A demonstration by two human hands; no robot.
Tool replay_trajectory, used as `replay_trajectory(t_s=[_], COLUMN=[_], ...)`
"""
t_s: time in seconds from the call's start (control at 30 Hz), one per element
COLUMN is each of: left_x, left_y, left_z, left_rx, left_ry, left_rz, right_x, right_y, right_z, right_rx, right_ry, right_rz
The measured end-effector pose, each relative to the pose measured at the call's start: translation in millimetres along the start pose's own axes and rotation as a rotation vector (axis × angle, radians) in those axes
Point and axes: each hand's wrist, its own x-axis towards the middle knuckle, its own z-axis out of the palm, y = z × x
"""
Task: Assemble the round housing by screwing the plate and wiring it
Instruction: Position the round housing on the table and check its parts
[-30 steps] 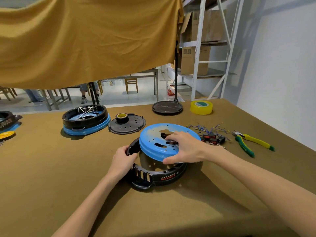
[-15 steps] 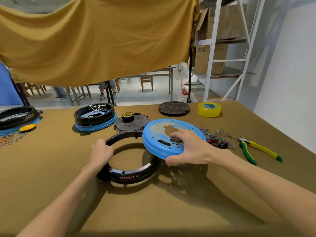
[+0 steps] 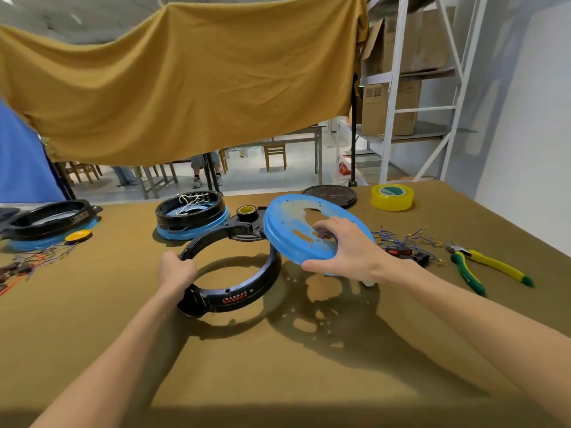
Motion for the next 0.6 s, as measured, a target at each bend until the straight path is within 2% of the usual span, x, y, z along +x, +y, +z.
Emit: replay_trajectory(t_s=[0.27, 0.43, 0.6], left_x=[24.2, 15.4, -3.5], left_y=[-3.6, 5.7, 15.9], left_z=[-5.5, 7.8, 27.0], left_rx=[-0.181, -0.408, -0.318], left_ry=[0.031, -0.154, -0.242], left_rz=[-0.159, -0.249, -0.187], right_x=[-34.6, -37.4, -23.6], right_y=[6.2, -8.8, -31.1], right_z=[14.5, 40.8, 61.0], right_rx=[-0.206, -0.345, -0.325], right_ry=[-0.111, -0.273, -0.312], right_rz=[0.055, 0.003, -0.077])
